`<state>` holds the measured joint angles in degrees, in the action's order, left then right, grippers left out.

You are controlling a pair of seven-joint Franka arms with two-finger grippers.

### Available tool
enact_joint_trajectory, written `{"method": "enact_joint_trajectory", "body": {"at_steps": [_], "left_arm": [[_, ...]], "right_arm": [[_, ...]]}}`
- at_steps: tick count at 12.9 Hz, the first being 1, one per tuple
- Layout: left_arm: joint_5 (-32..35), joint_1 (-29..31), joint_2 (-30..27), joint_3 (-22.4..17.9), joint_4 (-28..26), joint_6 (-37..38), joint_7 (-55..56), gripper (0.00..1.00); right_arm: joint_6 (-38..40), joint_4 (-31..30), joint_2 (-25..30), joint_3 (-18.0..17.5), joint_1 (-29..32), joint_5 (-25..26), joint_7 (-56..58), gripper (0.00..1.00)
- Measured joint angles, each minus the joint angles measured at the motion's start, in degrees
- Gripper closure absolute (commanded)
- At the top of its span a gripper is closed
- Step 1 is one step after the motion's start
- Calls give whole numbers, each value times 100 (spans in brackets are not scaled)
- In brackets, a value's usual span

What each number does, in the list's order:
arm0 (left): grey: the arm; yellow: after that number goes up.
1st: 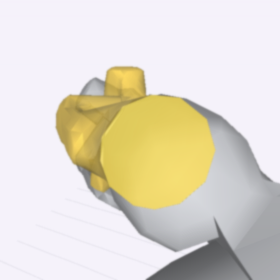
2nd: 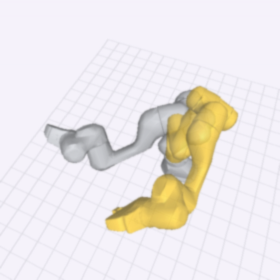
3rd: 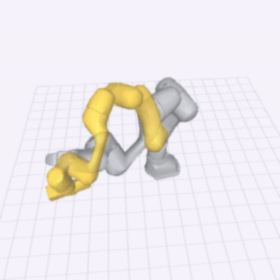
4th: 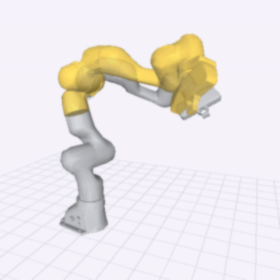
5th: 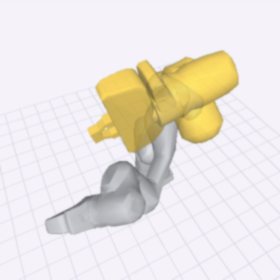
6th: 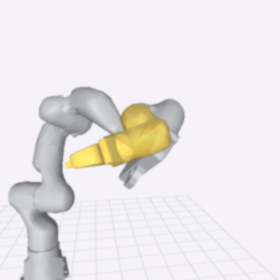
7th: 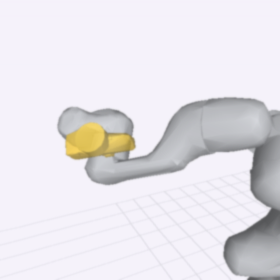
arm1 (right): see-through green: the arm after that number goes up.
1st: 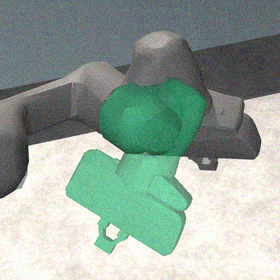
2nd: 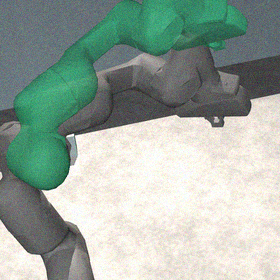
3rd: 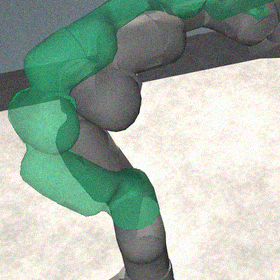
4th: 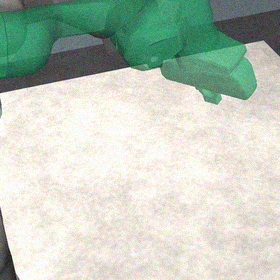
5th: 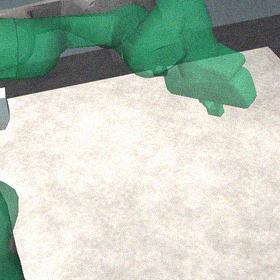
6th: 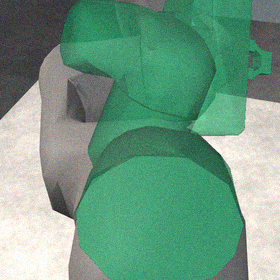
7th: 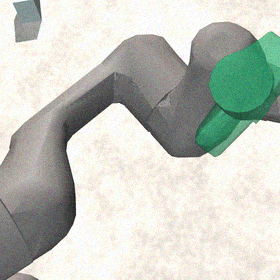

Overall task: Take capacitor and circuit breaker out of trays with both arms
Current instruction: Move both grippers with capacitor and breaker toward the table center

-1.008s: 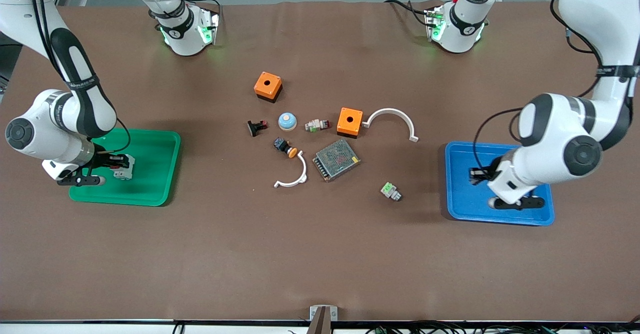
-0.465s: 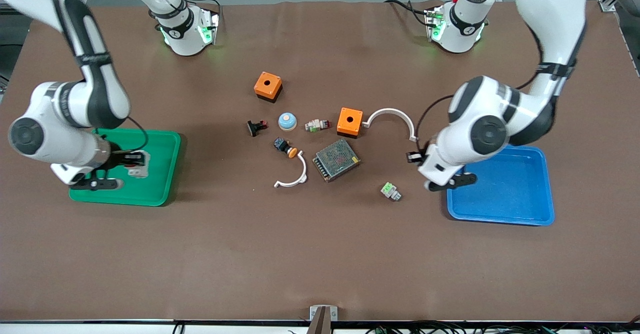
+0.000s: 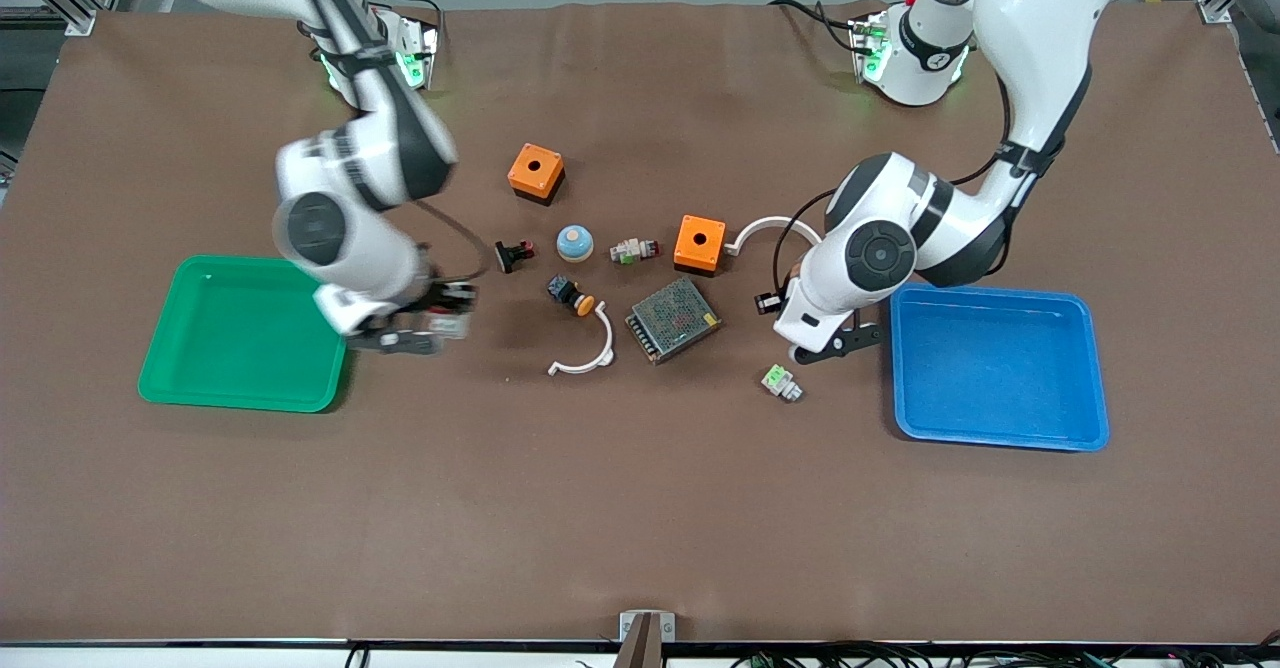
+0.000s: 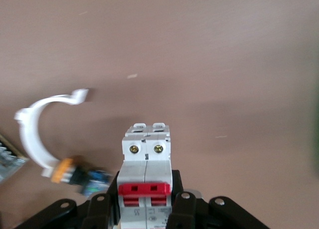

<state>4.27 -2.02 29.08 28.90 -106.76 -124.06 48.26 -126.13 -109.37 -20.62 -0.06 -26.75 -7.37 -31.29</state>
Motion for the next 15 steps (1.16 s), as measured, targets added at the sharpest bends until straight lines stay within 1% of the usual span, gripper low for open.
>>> {"method": "enact_joint_trajectory", "body": {"at_steps": [2,4,5,6,7,8,9,10,11,12,14,15], "left_arm": [[0,10,78,-15,-330,-349,35,99],[0,14,207,-31,-472,-467,46,97],[3,16,285,-39,-483,-535,46,90],[7,18,347,-45,-483,-590,46,80],[9,18,386,-48,-482,-617,46,74],[10,18,414,-48,-482,-623,46,71],[10,18,440,-50,-482,-624,46,67],[11,18,467,-56,-481,-624,46,47],[12,18,498,-71,-481,-625,46,20],[13,20,524,-93,-478,-628,46,0],[34,25,551,-124,-427,-651,46,0],[104,33,550,-127,-364,-654,46,0]], "right_arm": [[-408,276,-585,8,-337,-30,-412,80],[-604,533,-1055,35,-374,-38,-487,80],[-620,623,-1195,66,-373,-39,-489,80],[-620,682,-1281,88,-372,-39,-489,79],[-619,712,-1330,99,-372,-39,-489,79],[-618,723,-1355,102,-372,-39,-489,73],[-616,732,-1374,102,-372,-39,-489,47],[-612,743,-1391,102,-372,-39,-489,9],[-607,749,-1402,102,-373,-39,-493,0],[-590,755,-1405,102,-372,-39,-502,0],[-460,815,-1393,104,-372,-39,-514,0],[-187,884,-1329,109,-373,-39,-517,0]]}}
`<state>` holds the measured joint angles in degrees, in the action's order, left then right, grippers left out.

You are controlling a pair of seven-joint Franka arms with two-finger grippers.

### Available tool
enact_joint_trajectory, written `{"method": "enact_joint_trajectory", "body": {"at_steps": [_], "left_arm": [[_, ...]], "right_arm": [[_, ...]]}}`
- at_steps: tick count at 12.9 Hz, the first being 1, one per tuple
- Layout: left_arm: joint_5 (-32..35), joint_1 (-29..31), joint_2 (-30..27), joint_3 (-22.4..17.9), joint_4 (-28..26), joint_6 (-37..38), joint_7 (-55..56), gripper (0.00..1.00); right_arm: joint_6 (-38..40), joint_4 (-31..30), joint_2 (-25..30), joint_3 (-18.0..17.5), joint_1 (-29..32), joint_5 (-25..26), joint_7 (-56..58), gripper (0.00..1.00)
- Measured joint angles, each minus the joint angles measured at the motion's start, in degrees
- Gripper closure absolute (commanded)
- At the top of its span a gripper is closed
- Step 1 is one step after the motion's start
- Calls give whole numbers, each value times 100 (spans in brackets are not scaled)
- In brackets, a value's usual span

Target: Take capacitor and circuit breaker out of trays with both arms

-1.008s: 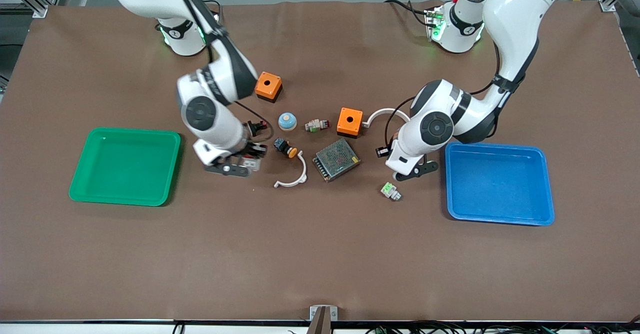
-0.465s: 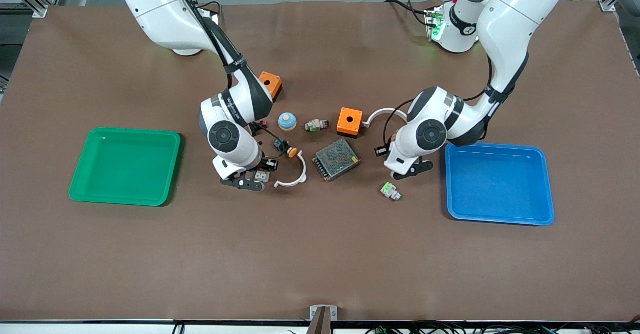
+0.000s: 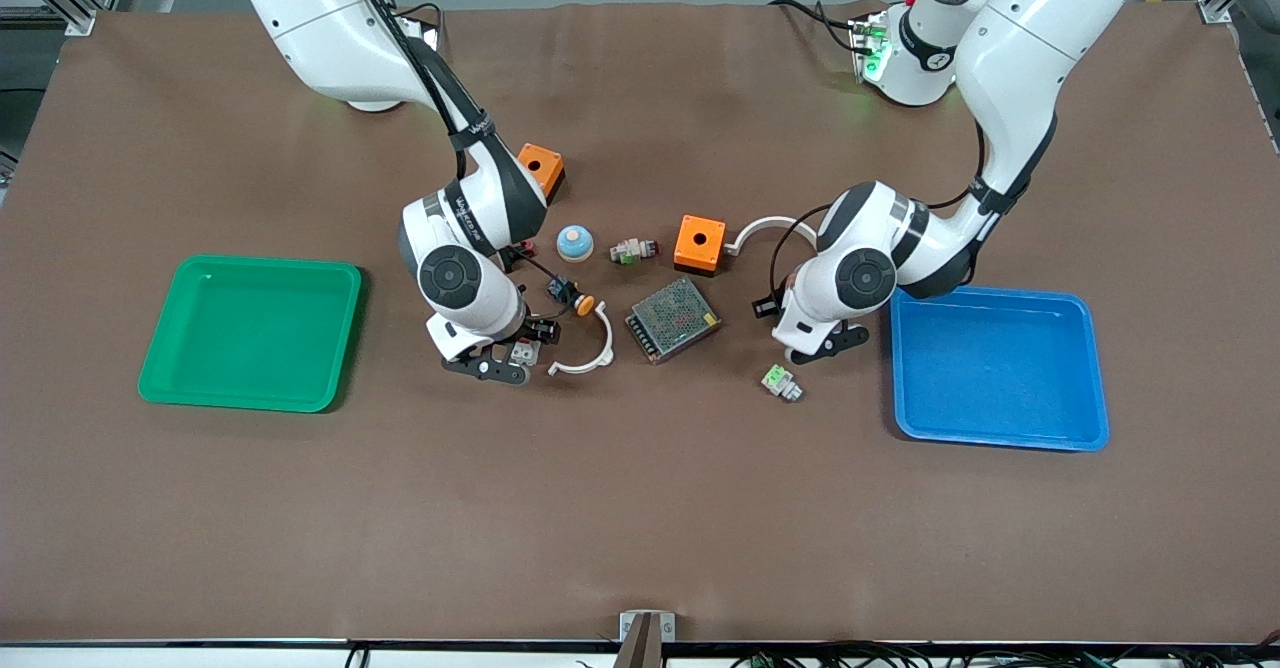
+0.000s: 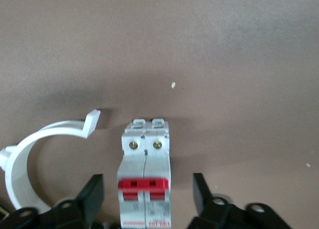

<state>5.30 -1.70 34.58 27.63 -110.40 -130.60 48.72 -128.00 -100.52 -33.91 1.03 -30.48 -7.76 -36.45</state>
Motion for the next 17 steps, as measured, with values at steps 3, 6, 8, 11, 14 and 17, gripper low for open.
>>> {"method": "enact_joint_trajectory", "body": {"at_steps": [3,6,8,11,14,17], "left_arm": [[253,157,-82,-19,517,186,0,0],[914,477,-302,-23,1459,1054,0,0],[1170,633,-382,-25,2208,1844,-114,0],[1226,859,-454,-65,2873,2359,-606,0],[1467,1157,-496,-87,3033,2377,-1711,0],[1878,1155,-612,-81,3123,2381,-1884,0]], "right_arm": [[1587,209,775,64,24,0,-8,0],[3184,235,2058,110,291,20,-5,0],[3913,200,2780,114,593,68,128,0],[4544,115,3511,135,1463,127,1260,0],[4623,38,3775,180,2620,272,2771,0],[4467,101,3782,183,3144,403,3515,0]]}}
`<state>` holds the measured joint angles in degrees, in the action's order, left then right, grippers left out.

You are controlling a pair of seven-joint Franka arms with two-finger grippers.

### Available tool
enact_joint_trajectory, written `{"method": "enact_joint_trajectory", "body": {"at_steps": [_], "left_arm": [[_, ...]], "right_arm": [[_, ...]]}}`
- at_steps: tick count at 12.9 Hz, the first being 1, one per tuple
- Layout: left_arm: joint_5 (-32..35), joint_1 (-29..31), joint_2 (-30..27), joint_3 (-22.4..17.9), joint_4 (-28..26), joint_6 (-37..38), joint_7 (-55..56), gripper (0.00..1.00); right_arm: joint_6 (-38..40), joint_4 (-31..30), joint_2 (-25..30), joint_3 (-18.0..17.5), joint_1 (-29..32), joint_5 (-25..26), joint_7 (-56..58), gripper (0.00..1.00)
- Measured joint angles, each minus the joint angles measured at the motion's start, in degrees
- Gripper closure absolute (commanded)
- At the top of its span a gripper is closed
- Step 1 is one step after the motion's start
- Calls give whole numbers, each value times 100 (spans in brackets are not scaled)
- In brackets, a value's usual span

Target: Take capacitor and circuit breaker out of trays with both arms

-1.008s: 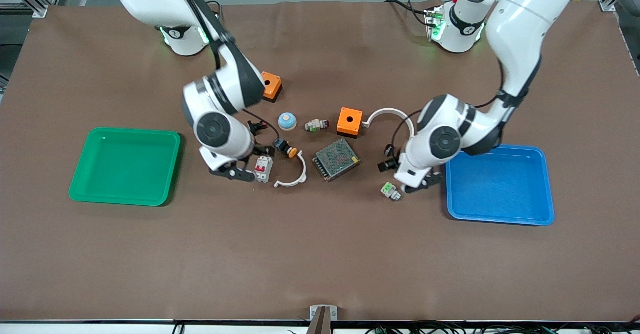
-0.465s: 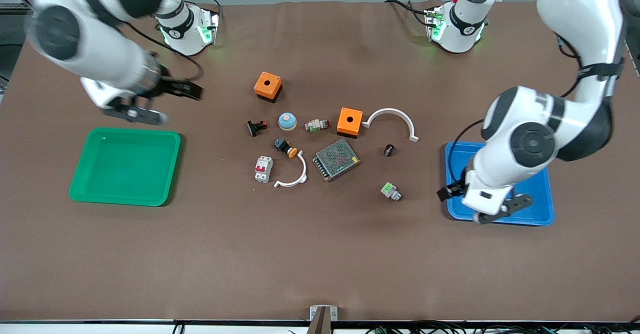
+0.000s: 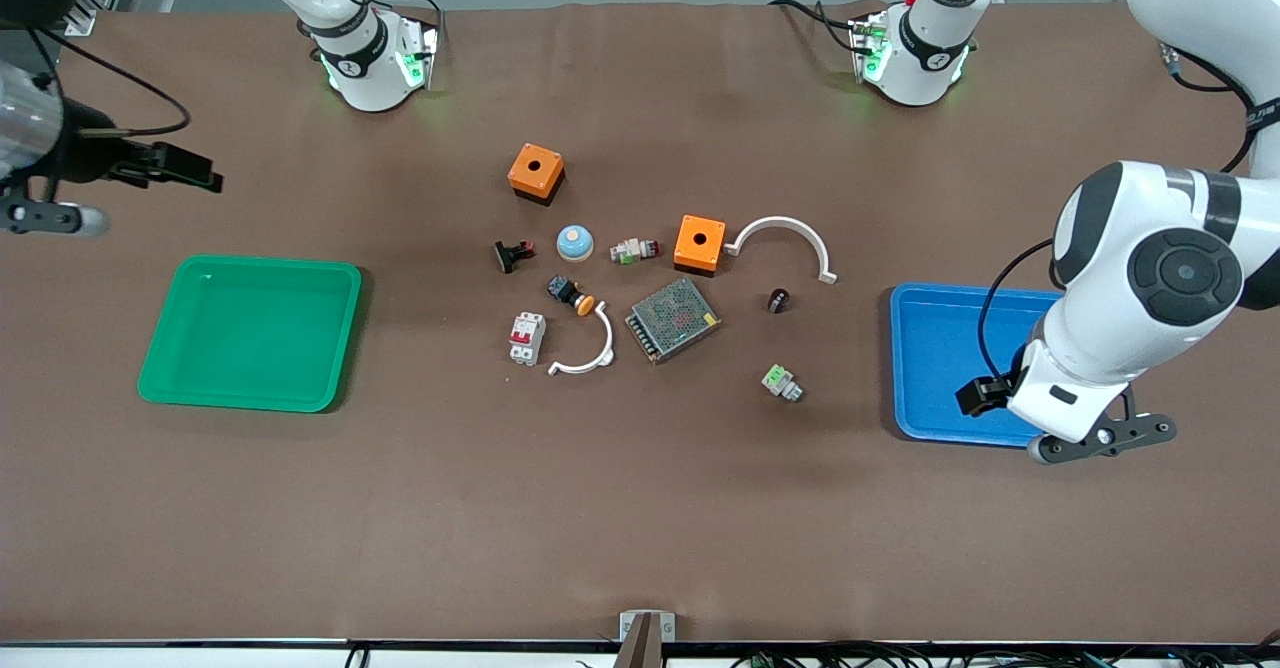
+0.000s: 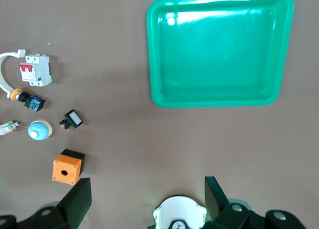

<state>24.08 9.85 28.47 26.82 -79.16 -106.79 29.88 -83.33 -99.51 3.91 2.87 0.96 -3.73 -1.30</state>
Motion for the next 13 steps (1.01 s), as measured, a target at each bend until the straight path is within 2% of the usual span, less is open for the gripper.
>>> {"method": "enact_joint_trajectory", "body": {"at_steps": [4,9,13], "left_arm": [[33,101,-116,-5,2,18,-39,0],[-6,247,-469,11,47,498,-385,0],[-645,344,-1122,14,78,954,-630,0]], "right_arm": [[-79,612,-11,-32,43,375,220,0],[-141,1373,-281,-79,47,399,234,0],[-329,1602,-391,-90,50,398,237,0]]}}
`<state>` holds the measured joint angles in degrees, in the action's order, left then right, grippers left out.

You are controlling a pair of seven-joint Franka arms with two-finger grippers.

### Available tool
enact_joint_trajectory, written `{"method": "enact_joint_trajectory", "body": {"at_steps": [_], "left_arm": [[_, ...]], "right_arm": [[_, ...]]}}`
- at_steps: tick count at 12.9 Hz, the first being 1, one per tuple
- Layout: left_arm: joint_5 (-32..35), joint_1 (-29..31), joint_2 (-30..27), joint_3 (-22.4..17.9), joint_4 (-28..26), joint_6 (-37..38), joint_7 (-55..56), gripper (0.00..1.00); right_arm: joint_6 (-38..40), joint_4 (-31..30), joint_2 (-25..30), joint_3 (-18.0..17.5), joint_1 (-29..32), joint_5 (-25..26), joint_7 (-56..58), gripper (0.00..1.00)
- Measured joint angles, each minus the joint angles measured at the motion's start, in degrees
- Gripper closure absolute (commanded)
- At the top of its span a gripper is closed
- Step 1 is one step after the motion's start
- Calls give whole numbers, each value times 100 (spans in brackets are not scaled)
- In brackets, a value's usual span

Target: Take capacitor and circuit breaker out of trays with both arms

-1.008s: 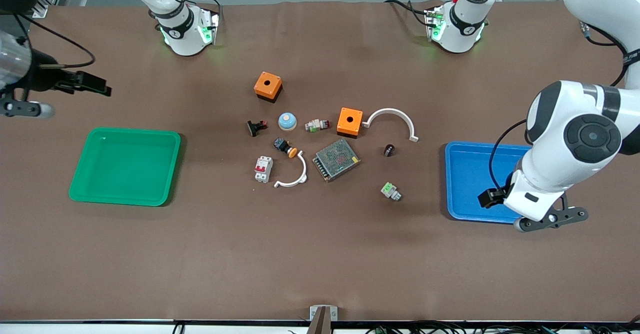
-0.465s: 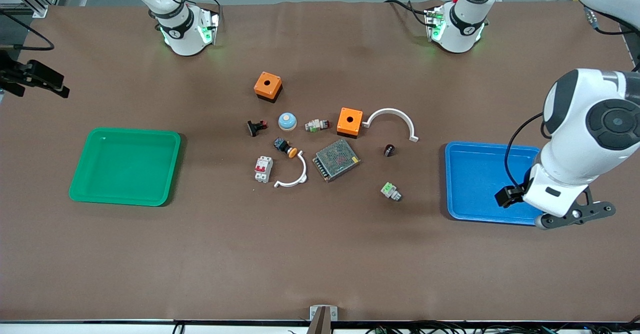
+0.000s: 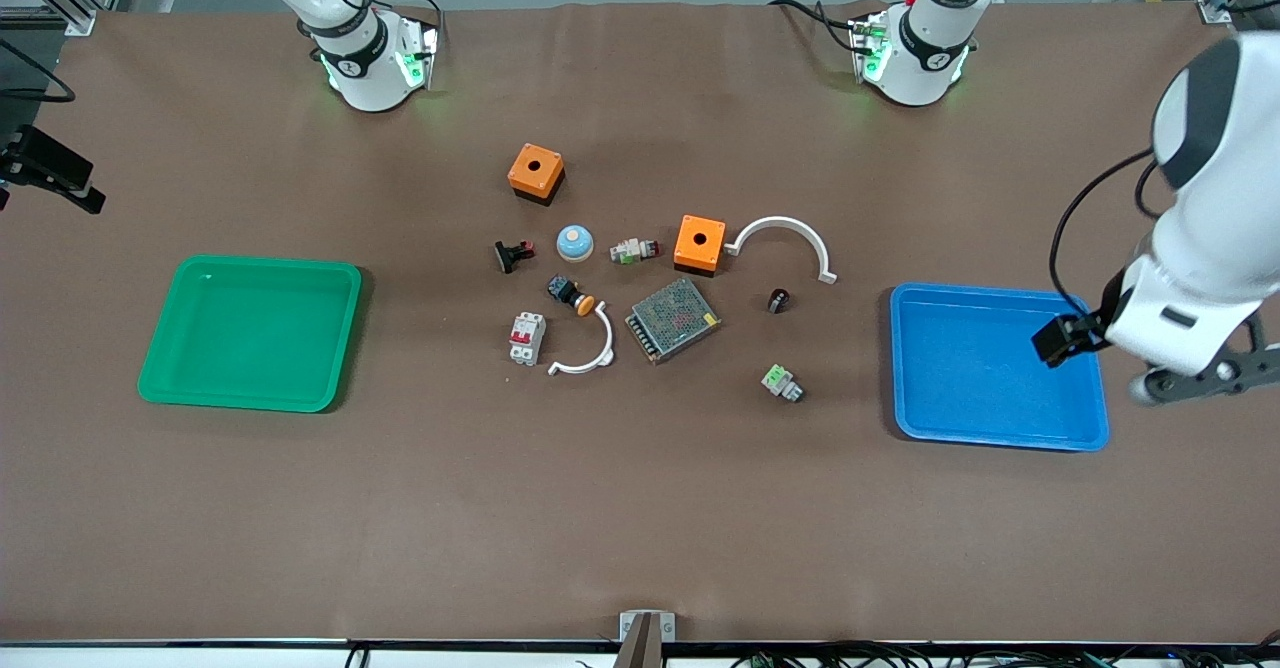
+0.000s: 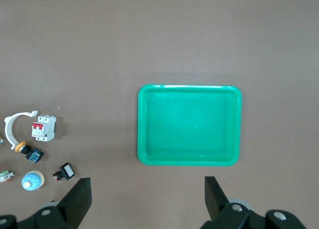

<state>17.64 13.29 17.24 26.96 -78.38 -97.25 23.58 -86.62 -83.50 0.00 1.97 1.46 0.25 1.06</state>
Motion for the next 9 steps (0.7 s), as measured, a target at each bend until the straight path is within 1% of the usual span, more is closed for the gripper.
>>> {"method": "enact_joint_trajectory", "body": {"at_steps": [2,4,5,6,7,8,9], "left_arm": [[-381,76,-251,0,-2,169,-16,0],[-577,121,-433,-15,-5,500,-205,0],[-670,61,-529,-134,-17,636,-426,0],[-778,-196,-668,-544,-71,719,-768,0],[-877,-564,-854,-1103,-206,769,-1193,0],[-972,-819,-1059,-1533,-388,798,-1519,0],[-1117,-888,-1252,-1742,-577,830,-1697,0]], "right_arm": [[-8,3,-64,-3,0,0,3,0],[-5,3,-130,-4,0,0,14,0],[-3,4,-155,-7,0,0,22,0],[-3,4,-179,-13,-1,0,25,0],[-3,4,-201,-19,-1,0,26,0],[-3,5,-216,-22,-1,0,27,0],[-3,5,-222,-24,-1,0,27,0]]}}
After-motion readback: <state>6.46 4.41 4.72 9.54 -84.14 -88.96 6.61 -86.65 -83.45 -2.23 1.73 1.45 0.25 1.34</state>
